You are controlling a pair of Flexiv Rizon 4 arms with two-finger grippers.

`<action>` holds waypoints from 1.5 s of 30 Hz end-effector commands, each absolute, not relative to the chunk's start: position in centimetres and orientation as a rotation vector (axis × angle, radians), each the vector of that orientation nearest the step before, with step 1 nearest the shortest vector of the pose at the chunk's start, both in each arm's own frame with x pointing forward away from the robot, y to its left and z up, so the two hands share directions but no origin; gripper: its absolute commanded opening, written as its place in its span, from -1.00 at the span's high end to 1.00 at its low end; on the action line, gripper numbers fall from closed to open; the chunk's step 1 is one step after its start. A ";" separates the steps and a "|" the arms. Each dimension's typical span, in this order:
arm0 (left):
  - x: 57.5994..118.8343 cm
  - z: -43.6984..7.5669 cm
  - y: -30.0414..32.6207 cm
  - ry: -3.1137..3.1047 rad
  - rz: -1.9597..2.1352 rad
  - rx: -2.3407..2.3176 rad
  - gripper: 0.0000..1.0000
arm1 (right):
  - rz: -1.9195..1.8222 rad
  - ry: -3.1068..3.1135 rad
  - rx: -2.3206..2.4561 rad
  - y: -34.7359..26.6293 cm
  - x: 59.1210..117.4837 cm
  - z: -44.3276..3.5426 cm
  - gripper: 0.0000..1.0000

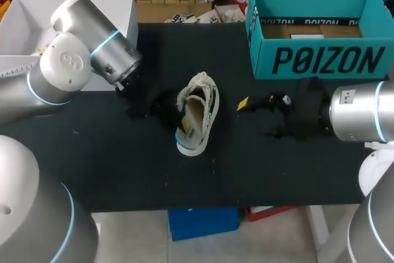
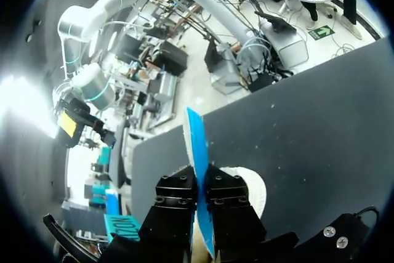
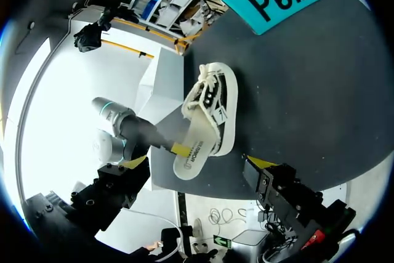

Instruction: Take the shoe out of the shoebox, open the shoe tongue, remove and reinsert the insole, then place the shoe into the shoebox

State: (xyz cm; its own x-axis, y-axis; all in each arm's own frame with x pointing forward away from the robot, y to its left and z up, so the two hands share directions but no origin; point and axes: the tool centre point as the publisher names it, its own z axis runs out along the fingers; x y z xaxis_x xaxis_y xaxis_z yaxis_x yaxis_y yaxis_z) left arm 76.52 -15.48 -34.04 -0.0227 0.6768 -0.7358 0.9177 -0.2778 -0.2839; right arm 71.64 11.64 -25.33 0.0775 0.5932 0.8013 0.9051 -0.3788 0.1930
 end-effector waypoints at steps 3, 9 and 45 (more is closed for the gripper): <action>76.0 -34.4 -15.2 1.671 -1.157 1.916 1.00 | -1.208 -1.488 -2.009 11.7 71.6 -25.3 -1.00; 76.8 -34.9 -15.5 1.667 -1.147 1.895 1.00 | -1.208 -1.488 -2.009 11.7 71.6 -25.3 -1.00; 82.1 -36.6 -16.9 1.728 -1.064 1.911 1.00 | -1.208 -1.488 -2.009 11.7 71.6 -25.3 -1.00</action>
